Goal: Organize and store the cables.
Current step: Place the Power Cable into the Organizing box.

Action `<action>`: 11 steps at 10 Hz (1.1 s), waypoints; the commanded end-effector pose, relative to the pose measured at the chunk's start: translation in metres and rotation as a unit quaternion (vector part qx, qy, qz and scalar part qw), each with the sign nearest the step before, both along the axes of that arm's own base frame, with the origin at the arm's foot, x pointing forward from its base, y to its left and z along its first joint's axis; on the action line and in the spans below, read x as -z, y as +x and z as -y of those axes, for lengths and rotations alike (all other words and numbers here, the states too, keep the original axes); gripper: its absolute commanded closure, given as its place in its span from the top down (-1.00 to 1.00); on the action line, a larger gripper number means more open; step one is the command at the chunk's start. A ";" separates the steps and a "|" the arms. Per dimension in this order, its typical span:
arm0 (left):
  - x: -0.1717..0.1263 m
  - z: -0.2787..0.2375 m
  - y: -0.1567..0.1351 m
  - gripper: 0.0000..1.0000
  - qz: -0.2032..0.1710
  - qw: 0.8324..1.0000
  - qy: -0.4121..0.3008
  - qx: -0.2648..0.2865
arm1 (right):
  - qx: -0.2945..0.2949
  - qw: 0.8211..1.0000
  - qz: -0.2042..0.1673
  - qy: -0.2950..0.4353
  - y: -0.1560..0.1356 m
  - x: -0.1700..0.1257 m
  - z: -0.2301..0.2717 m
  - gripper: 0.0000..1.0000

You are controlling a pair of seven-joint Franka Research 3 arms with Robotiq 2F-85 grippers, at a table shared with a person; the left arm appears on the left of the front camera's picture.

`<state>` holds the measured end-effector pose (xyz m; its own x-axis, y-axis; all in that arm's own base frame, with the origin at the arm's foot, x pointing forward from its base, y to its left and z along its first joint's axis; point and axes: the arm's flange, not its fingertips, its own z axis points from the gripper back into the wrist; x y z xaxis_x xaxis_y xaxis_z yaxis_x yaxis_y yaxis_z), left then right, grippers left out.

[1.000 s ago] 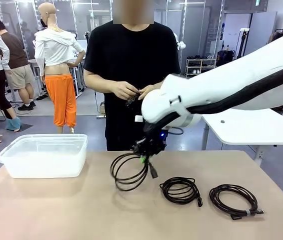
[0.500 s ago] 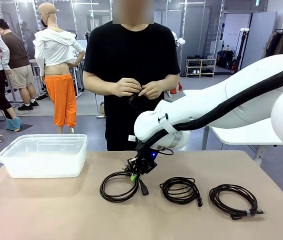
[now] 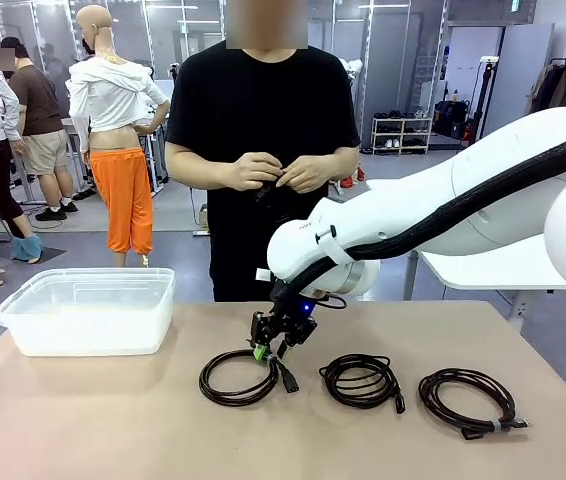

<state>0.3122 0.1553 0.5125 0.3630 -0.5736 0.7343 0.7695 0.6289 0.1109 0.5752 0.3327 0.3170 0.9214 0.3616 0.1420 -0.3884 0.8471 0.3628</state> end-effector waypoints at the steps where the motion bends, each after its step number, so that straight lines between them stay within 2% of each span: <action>1: 0.001 -0.002 0.001 1.00 0.009 1.000 -0.005 0.006 | 0.027 0.999 0.021 0.005 -0.014 -0.014 0.017 1.00; 2: 0.001 -0.002 0.001 1.00 0.009 1.000 -0.005 0.006 | 0.018 0.999 0.031 0.009 -0.021 -0.024 0.028 0.90; 3: 0.001 -0.002 0.001 1.00 0.009 1.000 -0.005 0.006 | -0.003 0.999 0.044 0.012 -0.029 -0.037 0.046 1.00; 4: 0.001 -0.002 0.001 1.00 0.009 1.000 -0.005 0.006 | -0.033 0.998 0.053 0.012 -0.035 -0.049 0.072 1.00; 7: 0.001 -0.002 0.001 1.00 0.009 1.000 -0.005 0.006 | -0.084 0.989 0.124 -0.010 -0.052 -0.087 0.185 1.00; 8: 0.001 -0.002 0.001 1.00 0.009 1.000 -0.005 0.006 | -0.134 0.980 0.149 -0.006 -0.059 -0.100 0.231 1.00; 9: 0.001 -0.002 0.001 1.00 0.009 1.000 -0.005 0.006 | -0.143 0.974 0.175 0.005 -0.066 -0.110 0.279 1.00; 11: 0.001 -0.002 0.001 1.00 0.009 1.000 -0.005 0.006 | -0.147 0.967 0.205 0.030 -0.078 -0.115 0.360 1.00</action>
